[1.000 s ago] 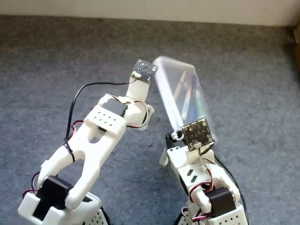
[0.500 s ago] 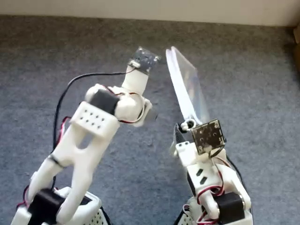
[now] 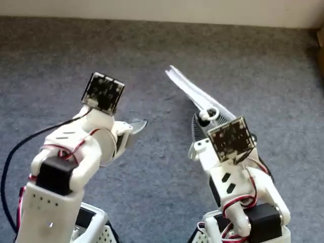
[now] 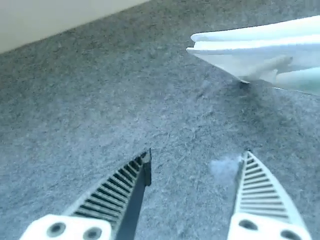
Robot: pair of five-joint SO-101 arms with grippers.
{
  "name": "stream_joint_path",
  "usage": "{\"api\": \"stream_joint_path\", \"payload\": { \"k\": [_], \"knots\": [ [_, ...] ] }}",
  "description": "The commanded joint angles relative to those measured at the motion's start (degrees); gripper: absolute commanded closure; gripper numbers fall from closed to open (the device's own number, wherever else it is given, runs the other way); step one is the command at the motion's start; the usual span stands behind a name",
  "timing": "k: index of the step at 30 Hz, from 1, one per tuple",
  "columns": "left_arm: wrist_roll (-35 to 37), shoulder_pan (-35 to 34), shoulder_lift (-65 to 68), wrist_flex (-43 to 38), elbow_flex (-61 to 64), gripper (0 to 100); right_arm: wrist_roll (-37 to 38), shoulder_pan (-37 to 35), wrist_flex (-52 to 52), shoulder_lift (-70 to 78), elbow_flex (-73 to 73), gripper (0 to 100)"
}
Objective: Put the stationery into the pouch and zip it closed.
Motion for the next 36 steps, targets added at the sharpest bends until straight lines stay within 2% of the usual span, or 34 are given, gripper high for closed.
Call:
{"api": "stream_joint_path", "payload": {
  "k": [1,9,18,25,31,36],
  "knots": [
    [-0.44,-2.33,-8.22,0.26,3.3,73,3.69,0.4,-0.13,5.67,-10.86,99.3],
    [-0.44,-3.38,-16.22,0.18,7.78,70,6.68,0.13,3.74,17.36,-21.76,99.3],
    [-0.35,-3.12,-18.51,-0.09,7.6,67,11.87,-7.08,17.19,21.49,-33.1,99.3],
    [-0.44,4.09,-18.77,-0.09,7.52,67,15.47,-8.57,23.34,21.49,-33.8,99.3],
    [-0.44,11.12,-18.68,-1.49,7.69,67,15.47,-8.57,26.33,20.97,-33.98,99.3],
    [-0.44,12.53,-18.33,-5.19,7.69,67,15.47,-8.66,27.74,20.97,-33.98,99.3]
  ]
}}
